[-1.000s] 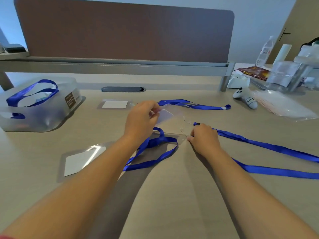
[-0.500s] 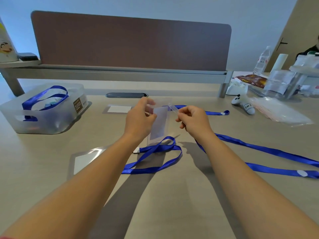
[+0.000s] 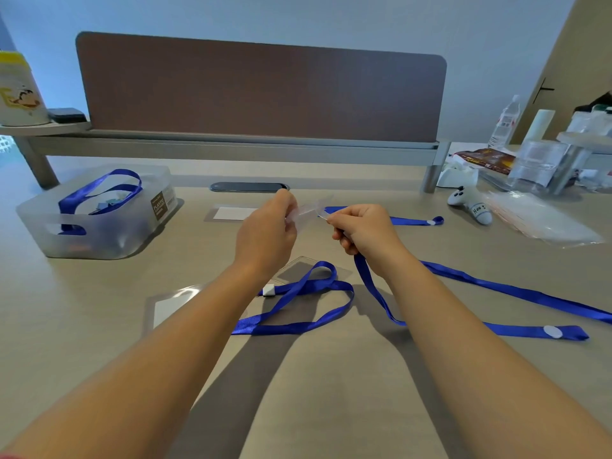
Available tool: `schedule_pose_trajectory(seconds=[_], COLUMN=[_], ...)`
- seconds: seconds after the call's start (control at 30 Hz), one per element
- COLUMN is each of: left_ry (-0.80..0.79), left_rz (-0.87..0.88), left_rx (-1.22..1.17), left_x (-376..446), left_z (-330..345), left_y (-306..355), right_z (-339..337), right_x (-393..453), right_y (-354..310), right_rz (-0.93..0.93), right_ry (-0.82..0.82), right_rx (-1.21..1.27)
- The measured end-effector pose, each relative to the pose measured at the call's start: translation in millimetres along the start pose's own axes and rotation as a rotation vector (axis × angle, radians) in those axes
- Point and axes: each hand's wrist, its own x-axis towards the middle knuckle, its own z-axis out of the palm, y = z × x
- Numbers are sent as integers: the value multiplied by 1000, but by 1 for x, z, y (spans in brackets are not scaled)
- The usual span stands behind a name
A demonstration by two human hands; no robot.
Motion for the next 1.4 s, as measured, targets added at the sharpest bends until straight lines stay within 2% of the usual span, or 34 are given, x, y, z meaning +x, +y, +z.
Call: schedule_pose_trajectory(seconds=[0.2, 0.37, 0.47, 0.57, 0.73, 0.9, 0.97, 1.07, 1.13, 1.3, 1.4], left_ry=[-3, -47, -48, -11, 65, 54, 6, -127, -190, -212, -198], left_rz=[86, 84, 83, 169, 420, 484, 409, 196, 130, -22, -101], left_rx=[10, -195, -230, -104, 168, 243, 175, 10, -104, -377, -415], left_x=[-3, 3, 7, 6, 5, 2, 2, 4, 6, 11, 15], left_z=[3, 2, 2, 1, -2, -2, -3, -3, -6, -8, -9], left_y=[-4, -10, -11, -11, -18, -22, -20, -15, -11, -6, -3], right_z=[3, 5, 6, 7, 8, 9, 9, 10, 11, 15, 18], right_x=[-2, -1, 0, 0, 1, 1, 2, 3, 5, 6, 6], right_y=[-3, -4, -8, -11, -13, -10, -9, -8, -7, -4, -5], right_rz=[-1, 31, 52, 91, 163, 165, 150, 110, 81, -4, -78], right_ry=[-17, -52, -75, -78, -61, -65, -68, -67, -67, -82, -87], right_rx=[85, 221, 271, 277, 174, 169, 181, 196, 167, 46, -17])
